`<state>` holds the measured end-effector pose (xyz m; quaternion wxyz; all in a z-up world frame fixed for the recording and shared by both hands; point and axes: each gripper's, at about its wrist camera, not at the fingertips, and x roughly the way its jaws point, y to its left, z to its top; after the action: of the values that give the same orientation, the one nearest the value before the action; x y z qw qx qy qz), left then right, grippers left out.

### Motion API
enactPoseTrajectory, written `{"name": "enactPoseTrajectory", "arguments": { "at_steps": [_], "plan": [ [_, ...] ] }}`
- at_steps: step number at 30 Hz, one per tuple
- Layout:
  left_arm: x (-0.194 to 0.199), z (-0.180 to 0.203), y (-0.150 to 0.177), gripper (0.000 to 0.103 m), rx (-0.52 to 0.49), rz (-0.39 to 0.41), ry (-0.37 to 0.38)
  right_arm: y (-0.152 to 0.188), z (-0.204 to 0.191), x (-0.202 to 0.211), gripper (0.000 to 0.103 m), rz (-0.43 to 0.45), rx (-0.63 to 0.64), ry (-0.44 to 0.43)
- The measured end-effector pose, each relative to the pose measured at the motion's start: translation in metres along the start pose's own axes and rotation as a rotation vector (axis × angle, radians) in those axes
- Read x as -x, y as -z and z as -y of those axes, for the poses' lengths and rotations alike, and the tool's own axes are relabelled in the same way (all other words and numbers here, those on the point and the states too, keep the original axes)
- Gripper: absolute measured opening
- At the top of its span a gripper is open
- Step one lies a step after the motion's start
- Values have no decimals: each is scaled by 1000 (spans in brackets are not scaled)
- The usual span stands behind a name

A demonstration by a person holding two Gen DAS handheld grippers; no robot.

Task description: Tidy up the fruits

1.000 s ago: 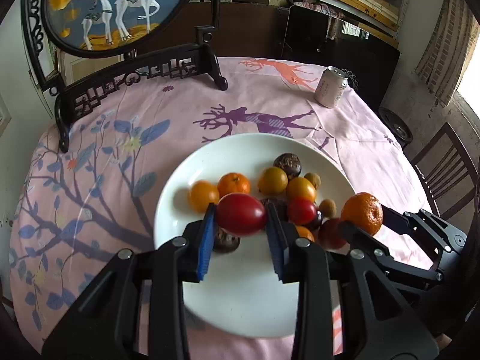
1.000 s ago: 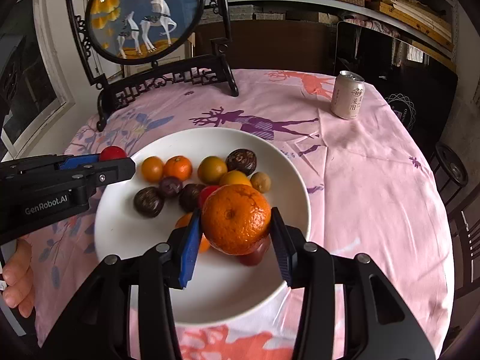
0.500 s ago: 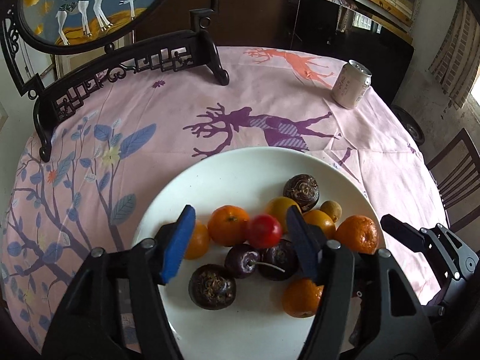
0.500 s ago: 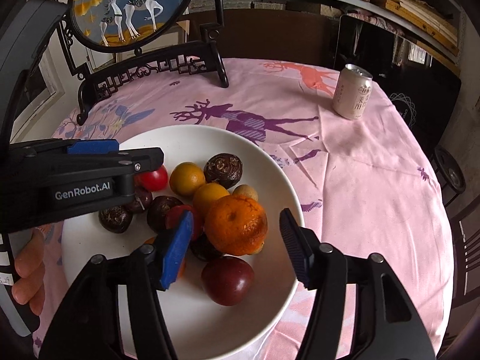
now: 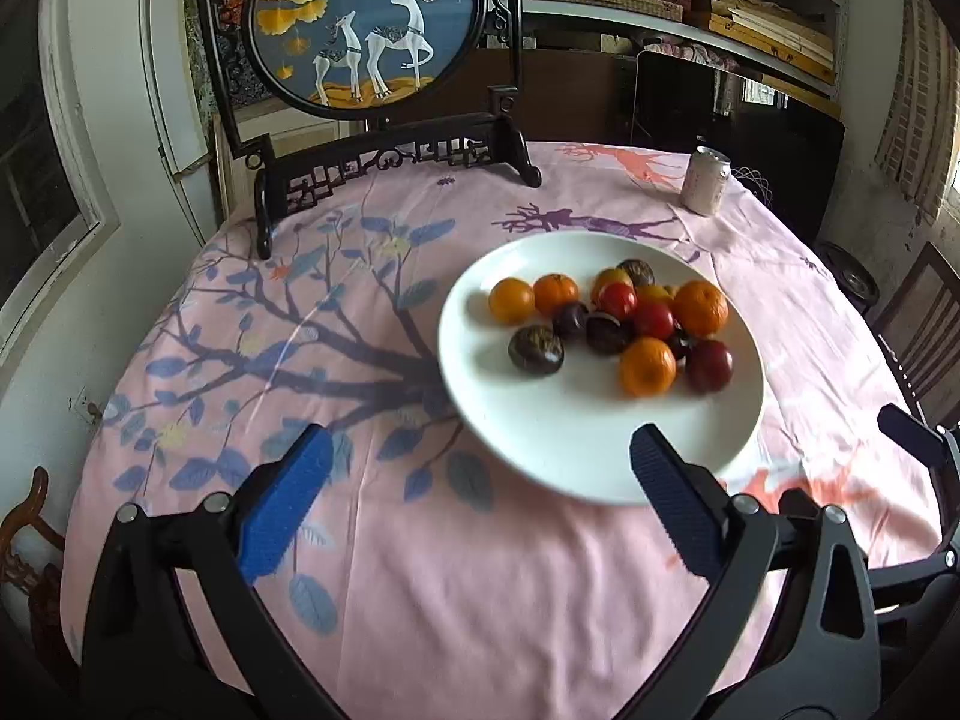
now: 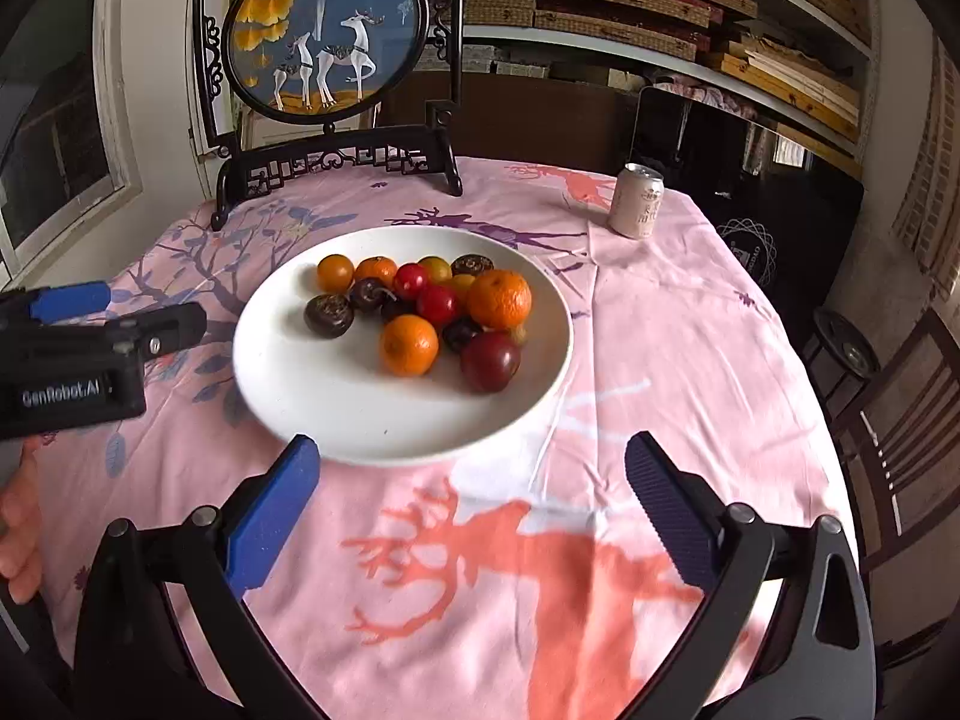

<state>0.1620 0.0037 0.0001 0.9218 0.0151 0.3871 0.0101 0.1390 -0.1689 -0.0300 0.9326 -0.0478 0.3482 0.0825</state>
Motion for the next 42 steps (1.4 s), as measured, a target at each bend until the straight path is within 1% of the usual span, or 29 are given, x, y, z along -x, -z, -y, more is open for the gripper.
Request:
{"name": "enactPoseTrajectory", "arguments": {
  "at_steps": [1, 4, 7, 9, 14, 19, 33, 42],
  "plan": [
    [7, 0, 11, 101, -6, -2, 6, 7, -2, 4, 102, -11, -6, 1],
    [26, 1, 38, 101, -16, -2, -2, 21, -6, 10, 102, -45, -3, 45],
    [41, 5, 52, 101, -40, 26, -12, 27, -8, 12, 102, -72, -6, 82],
    [49, 6, 57, 101, -43, 43, -17, 30, -9, 15, 102, -79, -15, 80],
    [64, 7, 61, 101, -42, 69, -11, 33, -12, 26, 102, -67, -23, 81],
    [70, 5, 63, 101, -32, 77, -15, 34, -14, 34, 102, -54, -24, 80],
    [67, -2, 62, 101, 6, 60, -8, 35, -14, 39, 102, -48, -36, 84],
    [63, -3, 62, 101, 3, 46, -9, 34, -14, 39, 102, -48, -36, 84]
  ]
}}
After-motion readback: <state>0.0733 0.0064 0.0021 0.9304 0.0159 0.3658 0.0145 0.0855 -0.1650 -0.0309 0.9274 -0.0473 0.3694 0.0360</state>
